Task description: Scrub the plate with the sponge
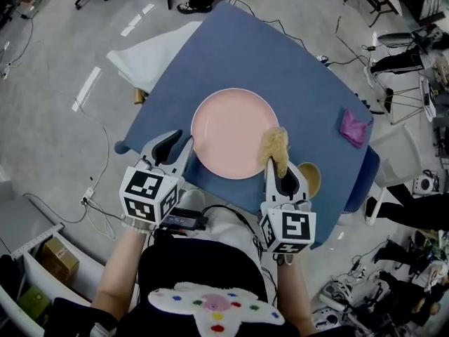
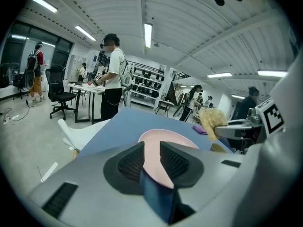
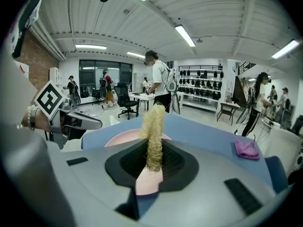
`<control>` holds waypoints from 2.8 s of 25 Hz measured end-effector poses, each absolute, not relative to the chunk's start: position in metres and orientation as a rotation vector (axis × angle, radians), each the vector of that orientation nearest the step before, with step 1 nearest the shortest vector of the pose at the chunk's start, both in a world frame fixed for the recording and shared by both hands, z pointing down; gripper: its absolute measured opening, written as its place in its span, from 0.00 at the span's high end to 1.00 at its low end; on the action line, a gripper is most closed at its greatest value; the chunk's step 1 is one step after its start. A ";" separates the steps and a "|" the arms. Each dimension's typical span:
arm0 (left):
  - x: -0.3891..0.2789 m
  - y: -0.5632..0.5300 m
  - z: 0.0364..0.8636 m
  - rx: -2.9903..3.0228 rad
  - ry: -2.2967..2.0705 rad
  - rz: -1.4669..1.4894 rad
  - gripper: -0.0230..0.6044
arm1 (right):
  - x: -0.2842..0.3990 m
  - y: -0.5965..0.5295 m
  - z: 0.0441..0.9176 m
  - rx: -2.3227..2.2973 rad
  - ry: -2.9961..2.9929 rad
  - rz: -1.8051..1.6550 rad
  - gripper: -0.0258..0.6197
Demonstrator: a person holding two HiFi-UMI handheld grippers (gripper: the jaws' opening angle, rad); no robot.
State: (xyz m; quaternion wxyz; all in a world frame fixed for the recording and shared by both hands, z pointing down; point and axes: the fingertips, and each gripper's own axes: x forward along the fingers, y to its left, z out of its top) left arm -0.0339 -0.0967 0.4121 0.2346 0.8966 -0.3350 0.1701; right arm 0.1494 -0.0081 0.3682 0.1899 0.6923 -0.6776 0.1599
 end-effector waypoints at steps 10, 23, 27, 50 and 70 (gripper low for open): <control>-0.024 -0.112 0.457 2.371 -0.896 0.536 0.80 | 0.154 -0.049 0.402 1.826 -1.897 0.465 0.87; -0.022 -0.108 0.486 2.223 -0.952 0.533 0.80 | 0.157 -0.092 0.455 1.658 -1.847 0.617 0.87; -0.020 -0.108 0.491 2.216 -0.973 0.556 0.81 | 0.162 -0.102 0.469 1.602 -1.794 0.618 0.87; -0.022 -0.113 0.493 2.190 -1.008 0.515 0.85 | 0.159 -0.136 0.507 1.420 -1.616 0.513 0.88; -0.020 -0.114 0.489 2.194 -0.992 0.503 0.86 | 0.086 -0.147 0.505 1.210 -1.800 0.425 0.88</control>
